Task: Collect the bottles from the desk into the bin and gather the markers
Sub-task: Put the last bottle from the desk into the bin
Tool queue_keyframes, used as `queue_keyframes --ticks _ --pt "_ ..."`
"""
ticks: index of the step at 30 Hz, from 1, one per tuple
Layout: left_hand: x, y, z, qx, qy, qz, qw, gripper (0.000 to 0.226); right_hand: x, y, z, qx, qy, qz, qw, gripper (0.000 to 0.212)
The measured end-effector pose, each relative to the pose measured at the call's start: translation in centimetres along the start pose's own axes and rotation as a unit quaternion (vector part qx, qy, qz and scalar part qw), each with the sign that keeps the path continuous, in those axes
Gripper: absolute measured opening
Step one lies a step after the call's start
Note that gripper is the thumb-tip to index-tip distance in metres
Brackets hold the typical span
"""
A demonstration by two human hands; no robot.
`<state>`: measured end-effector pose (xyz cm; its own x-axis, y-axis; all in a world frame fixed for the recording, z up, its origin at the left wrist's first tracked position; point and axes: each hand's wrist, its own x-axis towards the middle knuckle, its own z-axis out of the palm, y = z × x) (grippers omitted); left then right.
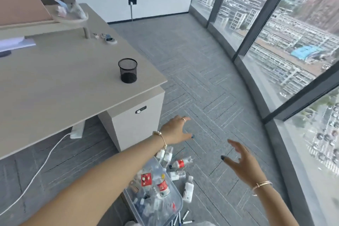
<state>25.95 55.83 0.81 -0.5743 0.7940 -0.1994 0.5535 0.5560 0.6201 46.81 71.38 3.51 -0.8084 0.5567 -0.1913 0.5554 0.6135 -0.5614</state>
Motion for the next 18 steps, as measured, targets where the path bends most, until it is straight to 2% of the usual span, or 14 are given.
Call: queue_keyframes --ticks 3,7,11,18 --pt "1.0 0.4 0.2 0.010 0.006 -0.022 1.000 0.071 2.7 0.8 -0.7 -0.007 -0.030 -0.025 0.999 0.061" --pt "3.5 2.1 1.4 0.012 0.069 -0.078 0.995 0.070 8.0 3.1 -2.0 -0.013 -0.067 -0.073 0.995 0.059" --pt "5.2 5.2 3.8 0.000 0.099 -0.148 0.984 0.067 12.0 5.5 -3.9 -0.014 -0.109 -0.137 0.984 0.057" --pt "5.0 11.1 8.3 -0.094 0.160 -0.224 0.957 0.058 15.8 9.6 -8.5 -0.054 -0.193 -0.208 0.957 0.056"
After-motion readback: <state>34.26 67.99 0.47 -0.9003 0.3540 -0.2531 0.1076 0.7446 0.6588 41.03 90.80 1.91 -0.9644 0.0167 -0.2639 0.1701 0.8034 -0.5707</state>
